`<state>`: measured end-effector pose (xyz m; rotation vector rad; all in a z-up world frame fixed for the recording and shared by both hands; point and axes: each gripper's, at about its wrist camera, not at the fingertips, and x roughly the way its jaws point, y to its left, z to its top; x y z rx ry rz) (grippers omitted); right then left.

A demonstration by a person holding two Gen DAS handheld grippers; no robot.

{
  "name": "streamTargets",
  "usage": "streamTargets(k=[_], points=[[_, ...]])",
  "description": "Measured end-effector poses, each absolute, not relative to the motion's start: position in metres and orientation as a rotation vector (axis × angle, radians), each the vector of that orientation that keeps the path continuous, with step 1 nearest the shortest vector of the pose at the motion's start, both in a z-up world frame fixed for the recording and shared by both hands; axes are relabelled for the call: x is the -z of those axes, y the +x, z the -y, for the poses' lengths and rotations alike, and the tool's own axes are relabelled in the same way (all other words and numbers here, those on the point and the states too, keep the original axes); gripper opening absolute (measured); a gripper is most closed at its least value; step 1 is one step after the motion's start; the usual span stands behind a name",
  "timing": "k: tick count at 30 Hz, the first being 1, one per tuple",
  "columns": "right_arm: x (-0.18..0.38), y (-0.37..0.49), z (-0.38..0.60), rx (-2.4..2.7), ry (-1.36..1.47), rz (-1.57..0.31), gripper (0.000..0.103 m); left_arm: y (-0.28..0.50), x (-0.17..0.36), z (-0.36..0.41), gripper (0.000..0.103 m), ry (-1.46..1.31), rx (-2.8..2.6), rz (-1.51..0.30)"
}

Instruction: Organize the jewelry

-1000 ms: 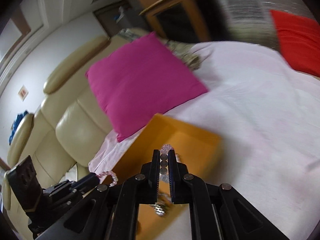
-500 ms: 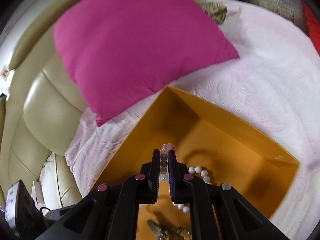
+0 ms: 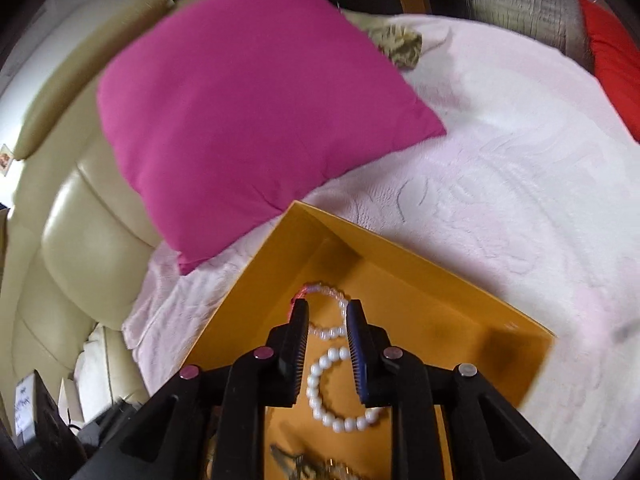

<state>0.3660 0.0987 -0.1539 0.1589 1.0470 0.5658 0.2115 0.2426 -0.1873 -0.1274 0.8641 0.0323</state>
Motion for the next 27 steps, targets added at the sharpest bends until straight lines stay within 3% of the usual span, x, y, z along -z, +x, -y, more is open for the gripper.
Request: streamTargets(k=[9,10,11,12,14,27], points=[[0.104,0.263,-0.053,-0.633,0.098,-0.918,0.024,0.139,0.125,-0.221,0.072,0.044,-0.190,-0.716],[0.101,0.252,-0.048,-0.634,0.092,-0.905,0.026,0.126,0.116,-0.218,0.079,0.056,-0.206,-0.691],[0.097,0.240,-0.040,-0.633,0.087,-0.887,0.032,0.116,0.110,-0.217,0.084,0.059,-0.215,-0.675],[0.093,0.229,-0.033,-0.633,0.088,-0.872,0.046,0.106,0.103,-0.215,0.084,0.061,-0.221,-0.657],[0.084,0.208,-0.020,-0.632,0.099,-0.830,0.061,0.092,0.092,-0.211,0.085,0.058,-0.213,-0.639],[0.039,0.093,0.000,-0.585,-0.018,-0.732,0.061,0.018,0.054,-0.205,0.085,0.040,-0.285,-0.655]])
